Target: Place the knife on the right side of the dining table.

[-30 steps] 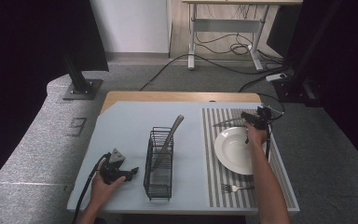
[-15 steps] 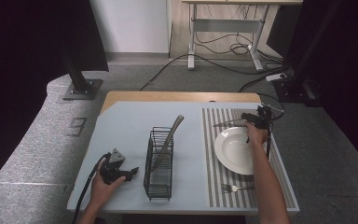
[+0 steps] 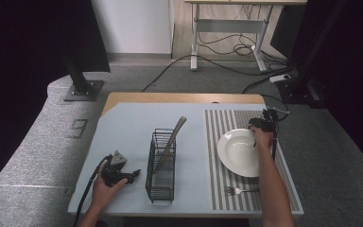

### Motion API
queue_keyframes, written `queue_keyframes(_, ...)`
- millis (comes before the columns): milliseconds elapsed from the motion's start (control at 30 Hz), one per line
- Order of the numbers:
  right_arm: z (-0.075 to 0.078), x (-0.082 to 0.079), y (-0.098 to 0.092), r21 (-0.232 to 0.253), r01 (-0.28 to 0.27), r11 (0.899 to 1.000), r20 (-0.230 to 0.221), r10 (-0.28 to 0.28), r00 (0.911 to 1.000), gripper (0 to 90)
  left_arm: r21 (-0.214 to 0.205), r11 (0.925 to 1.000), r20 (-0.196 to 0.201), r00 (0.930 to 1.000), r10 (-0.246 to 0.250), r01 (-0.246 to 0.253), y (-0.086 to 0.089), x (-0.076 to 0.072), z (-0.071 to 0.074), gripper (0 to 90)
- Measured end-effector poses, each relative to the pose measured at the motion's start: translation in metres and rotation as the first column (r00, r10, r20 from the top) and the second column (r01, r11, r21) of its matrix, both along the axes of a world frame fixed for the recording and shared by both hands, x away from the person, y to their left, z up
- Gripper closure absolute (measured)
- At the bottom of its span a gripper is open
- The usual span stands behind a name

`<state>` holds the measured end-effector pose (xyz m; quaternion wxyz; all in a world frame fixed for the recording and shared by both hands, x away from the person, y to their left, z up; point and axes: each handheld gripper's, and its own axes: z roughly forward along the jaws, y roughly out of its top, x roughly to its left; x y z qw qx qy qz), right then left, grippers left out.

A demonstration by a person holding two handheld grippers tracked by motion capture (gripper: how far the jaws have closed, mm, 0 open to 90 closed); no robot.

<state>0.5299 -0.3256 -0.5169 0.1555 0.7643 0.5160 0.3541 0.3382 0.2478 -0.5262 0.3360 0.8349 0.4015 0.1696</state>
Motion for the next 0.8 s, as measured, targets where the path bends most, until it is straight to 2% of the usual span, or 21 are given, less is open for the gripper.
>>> queue_keyframes(100,0.001,-0.001,-0.002,0.012,0.001,1.000,-0.008,-0.001,1.0000,61.2,0.000,1.0000,0.000,1.0000,0.000,0.000,0.000,0.000,0.000,21.0)
queue_keyframes(167,0.004,-0.003,-0.004,0.015,0.007,1.000,0.007,-0.007,1.0000,61.2,0.000,1.0000,0.000,1.0000,0.000,0.000,0.000,0.000,0.000,21.0)
queue_keyframes(267,0.011,-0.005,-0.007,-0.002,-0.005,1.000,0.048,0.005,0.9989,59.9,0.000,1.0000,0.000,1.0000,0.000,0.000,0.000,0.000,0.000,21.0)
queue_keyframes(367,0.020,-0.006,-0.008,-0.042,-0.038,0.998,0.102,0.042,0.9939,57.6,0.000,1.0000,0.000,1.0000,0.000,0.000,0.000,0.000,0.000,20.9)
queue_keyframes(433,0.024,-0.005,-0.008,-0.049,-0.068,0.996,0.112,0.074,0.9910,55.3,0.000,1.0000,0.000,1.0000,0.000,0.000,0.000,0.000,0.000,20.9)
queue_keyframes(533,0.031,-0.001,-0.009,-0.085,-0.135,0.987,0.113,0.144,0.9831,51.9,0.000,1.0000,0.000,1.0000,0.000,0.000,0.000,0.000,0.000,20.9)
queue_keyframes(600,0.034,0.002,-0.010,-0.106,-0.192,0.976,0.117,0.204,0.9720,50.1,-0.001,1.0000,-0.001,1.0000,0.000,0.000,0.000,0.000,0.000,20.9)
queue_keyframes(667,0.036,0.007,-0.010,-0.123,-0.229,0.966,0.098,0.241,0.9655,48.6,0.000,1.0000,0.000,1.0000,0.000,0.000,0.000,0.000,0.000,20.9)
queue_keyframes(700,0.036,0.011,-0.010,-0.130,-0.260,0.957,0.085,0.272,0.9585,48.2,0.000,1.0000,0.000,1.0000,0.000,0.000,0.000,0.000,0.000,20.9)
queue_keyframes(767,0.035,0.016,-0.011,-0.143,-0.288,0.947,0.077,0.301,0.9505,48.1,0.000,1.0000,-0.001,1.0000,0.000,0.000,0.000,0.000,0.000,20.9)
queue_keyframes(800,0.033,0.020,-0.012,-0.157,-0.308,0.938,0.059,0.320,0.9455,48.1,0.000,1.0000,0.000,1.0000,0.000,0.000,0.000,0.000,0.000,20.9)
